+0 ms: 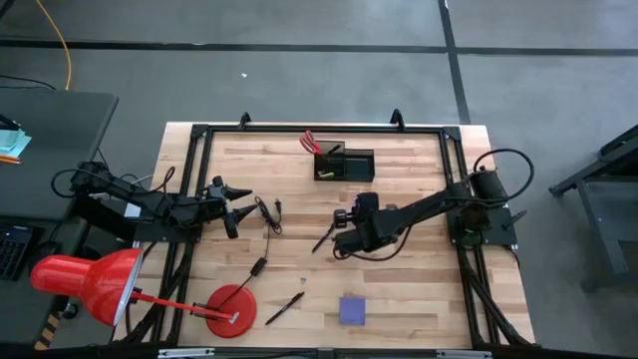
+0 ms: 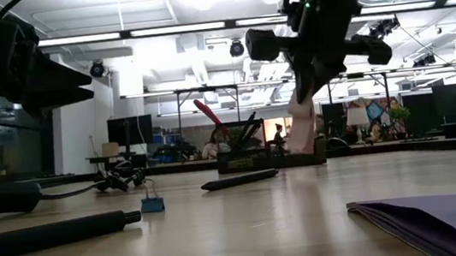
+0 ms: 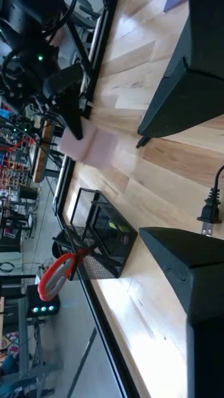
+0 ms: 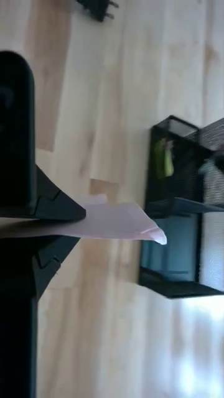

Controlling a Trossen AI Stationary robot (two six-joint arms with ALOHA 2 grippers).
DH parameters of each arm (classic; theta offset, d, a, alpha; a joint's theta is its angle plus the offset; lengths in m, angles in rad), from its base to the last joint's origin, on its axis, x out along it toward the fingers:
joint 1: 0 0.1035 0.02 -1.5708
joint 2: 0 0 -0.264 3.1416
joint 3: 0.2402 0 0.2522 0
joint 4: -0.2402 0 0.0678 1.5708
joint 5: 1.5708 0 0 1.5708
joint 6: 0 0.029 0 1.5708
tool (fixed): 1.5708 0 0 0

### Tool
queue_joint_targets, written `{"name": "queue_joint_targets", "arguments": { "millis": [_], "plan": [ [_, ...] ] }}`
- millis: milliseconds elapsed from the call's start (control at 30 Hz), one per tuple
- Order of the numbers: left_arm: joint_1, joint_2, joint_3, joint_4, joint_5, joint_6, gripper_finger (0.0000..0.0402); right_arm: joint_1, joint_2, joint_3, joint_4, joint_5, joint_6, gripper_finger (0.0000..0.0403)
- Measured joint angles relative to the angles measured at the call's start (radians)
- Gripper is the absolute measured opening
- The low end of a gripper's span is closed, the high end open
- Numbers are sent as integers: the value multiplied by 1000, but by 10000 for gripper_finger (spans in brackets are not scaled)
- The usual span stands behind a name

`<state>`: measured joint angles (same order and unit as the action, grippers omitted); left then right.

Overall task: Pick and place office supplies into organizer
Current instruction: Put the pink sticky note pad into the mesh desk organizer

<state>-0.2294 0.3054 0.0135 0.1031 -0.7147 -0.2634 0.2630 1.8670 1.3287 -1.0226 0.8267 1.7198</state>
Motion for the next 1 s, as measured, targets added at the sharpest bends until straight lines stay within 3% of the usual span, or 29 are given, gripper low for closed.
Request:
{"name": "queue_joint_targets", "arguments": {
  "millis": [400,700,833,1000],
  "plan": [
    [0,0,0,0,0,0,232,-110,-64,0,-63,98,-13,5],
    [0,0,0,0,0,0,232,-270,-64,0,-16,135,-275,2],
    [0,0,0,0,0,0,232,-349,-68,0,53,96,-408,2],
    [0,0,0,0,0,0,232,-457,-109,0,211,-33,-606,1]
  ]
}}
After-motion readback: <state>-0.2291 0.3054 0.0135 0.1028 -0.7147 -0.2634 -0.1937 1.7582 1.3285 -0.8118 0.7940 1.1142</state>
